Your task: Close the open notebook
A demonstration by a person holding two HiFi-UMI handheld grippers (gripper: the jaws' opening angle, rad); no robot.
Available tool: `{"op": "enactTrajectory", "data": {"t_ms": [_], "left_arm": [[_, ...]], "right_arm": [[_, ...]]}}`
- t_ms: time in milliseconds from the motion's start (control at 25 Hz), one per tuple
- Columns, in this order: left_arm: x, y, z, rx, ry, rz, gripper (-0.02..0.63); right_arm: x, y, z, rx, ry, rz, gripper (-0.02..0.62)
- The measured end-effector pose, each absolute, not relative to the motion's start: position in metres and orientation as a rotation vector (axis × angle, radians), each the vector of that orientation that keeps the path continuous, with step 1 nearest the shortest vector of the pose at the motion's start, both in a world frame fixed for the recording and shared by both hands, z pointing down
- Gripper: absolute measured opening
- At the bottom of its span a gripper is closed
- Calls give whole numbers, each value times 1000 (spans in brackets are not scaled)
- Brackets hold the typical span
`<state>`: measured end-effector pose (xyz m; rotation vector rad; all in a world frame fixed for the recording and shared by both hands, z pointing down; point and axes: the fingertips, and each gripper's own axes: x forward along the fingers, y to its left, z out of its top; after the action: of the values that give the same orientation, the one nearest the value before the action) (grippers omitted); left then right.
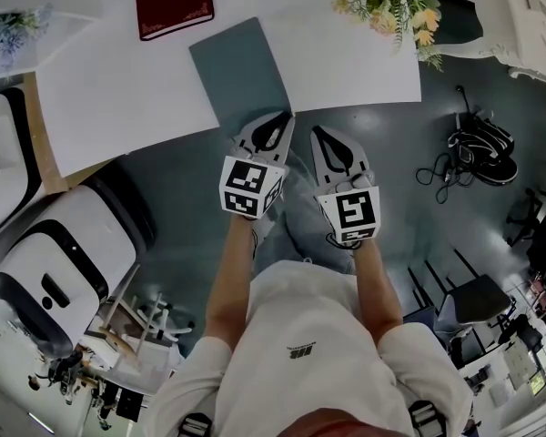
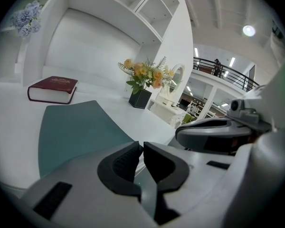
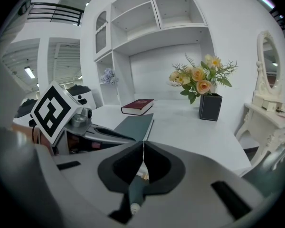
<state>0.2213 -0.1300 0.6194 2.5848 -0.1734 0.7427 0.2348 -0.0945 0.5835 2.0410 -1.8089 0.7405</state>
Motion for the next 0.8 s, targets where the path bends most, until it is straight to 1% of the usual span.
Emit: {"op": "enactTrajectory", "data": {"t_ms": [800], "left_arm": [[196,-130,581,2615,-258,695,0]], "right_arm": [[227,-91,556,2037,-1883,689,-3]]}}
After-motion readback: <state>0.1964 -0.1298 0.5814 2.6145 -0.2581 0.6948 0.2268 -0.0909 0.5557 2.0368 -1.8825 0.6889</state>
